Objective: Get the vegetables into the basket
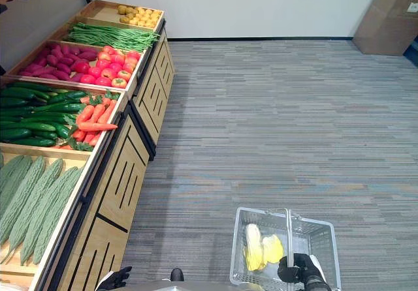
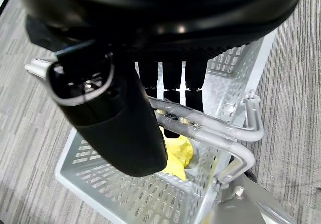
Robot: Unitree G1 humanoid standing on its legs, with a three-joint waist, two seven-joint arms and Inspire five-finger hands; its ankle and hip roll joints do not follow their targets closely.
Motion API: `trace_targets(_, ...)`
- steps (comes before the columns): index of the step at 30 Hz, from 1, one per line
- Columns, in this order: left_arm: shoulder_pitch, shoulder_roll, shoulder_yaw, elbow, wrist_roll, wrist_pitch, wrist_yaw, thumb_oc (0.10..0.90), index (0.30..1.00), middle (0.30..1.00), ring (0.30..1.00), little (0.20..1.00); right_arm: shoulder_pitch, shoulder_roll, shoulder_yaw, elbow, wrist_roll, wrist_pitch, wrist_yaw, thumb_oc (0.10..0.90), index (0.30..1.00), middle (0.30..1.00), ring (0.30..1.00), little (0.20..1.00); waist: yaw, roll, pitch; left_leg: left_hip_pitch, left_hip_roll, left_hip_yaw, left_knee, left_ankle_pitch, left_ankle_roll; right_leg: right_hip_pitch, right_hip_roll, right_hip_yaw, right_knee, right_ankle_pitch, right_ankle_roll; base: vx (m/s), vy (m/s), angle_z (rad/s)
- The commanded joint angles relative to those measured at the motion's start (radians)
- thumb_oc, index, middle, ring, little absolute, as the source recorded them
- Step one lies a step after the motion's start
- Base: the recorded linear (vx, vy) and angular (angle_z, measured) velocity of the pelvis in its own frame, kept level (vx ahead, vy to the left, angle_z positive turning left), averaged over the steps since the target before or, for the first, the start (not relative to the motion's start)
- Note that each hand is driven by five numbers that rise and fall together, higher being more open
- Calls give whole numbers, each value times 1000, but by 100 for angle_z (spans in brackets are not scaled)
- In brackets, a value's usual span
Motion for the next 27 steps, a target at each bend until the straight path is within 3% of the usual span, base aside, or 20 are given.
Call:
trace_targets(1,-82,4,2,10,-6,-15,19,900,1000,1000,1000,1000,-86,-25,8,-19,61,-47,-13,400,300,300,300,300,11,-41,64,1,7,-46,35,-32,-36,38,-61,15,44,-68,46,-13,86,-3)
trace_targets(2,-90,5,-13,-4,-7,-12,21,900,1000,1000,1000,1000,-97,-25,13,-7,65,-44,-13,400,300,300,300,300,20,-52,84,-41,-2,-54,98,-59,-26,29,-77,17,64,-68,49,-22,101,-2)
trace_targets(6,-115,9,-20,6,-17,-4,37,900,1000,1000,1000,1000,-117,-15,-5,4,104,-43,-23,400,300,300,300,300,25,-66,101,-66,-38,-59,105,-82,6,-16,-118,39,140,-39,70,0,217,5)
trace_targets(9,-139,19,-14,7,-28,5,57,900,1000,1000,1000,1000,-143,-5,-6,21,131,-39,-27,400,300,300,300,300,26,-65,134,-69,-70,-68,116,-109,46,-99,-155,65,322,11,75,3,248,9)
trace_targets(10,-143,24,-15,8,-30,6,60,900,1000,1000,1000,1000,-147,-1,-2,19,138,-39,-26,400,300,300,300,300,23,-59,141,-61,-69,-70,117,-114,50,-126,-151,74,375,14,68,80,170,16)
trace_targets(12,-155,38,-4,11,-48,13,73,900,1000,1000,1000,1000,-166,2,13,19,161,-41,-25,400,300,300,300,300,5,-45,174,-23,-67,-90,114,-128,55,-238,-70,134,428,-10,44,170,127,12)
trace_targets(16,-168,33,4,43,-46,15,79,900,1000,1000,1000,1000,-179,-2,19,17,156,-43,-35,400,300,300,300,300,-26,-55,186,46,-75,-108,94,-170,32,-289,-62,122,223,7,54,319,-91,38)
trace_targets(17,-172,26,4,47,-48,15,76,900,1000,1000,1000,1000,-172,-2,17,17,155,-42,-35,400,300,300,300,300,-48,-59,182,76,-74,-129,102,-199,20,-310,-55,172,138,43,68,416,-161,62)
trace_targets(22,-158,7,0,59,-50,16,69,900,1000,1000,1000,1000,-156,-3,10,27,154,-35,-23,400,300,300,300,300,-67,-54,157,148,-53,-164,96,-230,2,-314,-40,186,139,67,74,294,-160,45)
trace_targets(25,-149,-8,-1,69,-56,20,69,900,1000,1000,1000,1000,-156,-11,12,41,157,-33,-14,400,300,300,300,300,-68,-36,135,169,-14,-188,112,-206,-25,-297,-11,147,172,40,49,268,-264,49)
trace_targets(27,-145,-25,-5,67,-76,20,67,900,1000,1000,1000,1000,-159,-34,9,32,172,-42,-8,400,300,300,300,300,-65,-8,114,154,39,-231,135,-105,-61,-282,31,101,215,-19,10,324,-439,31)
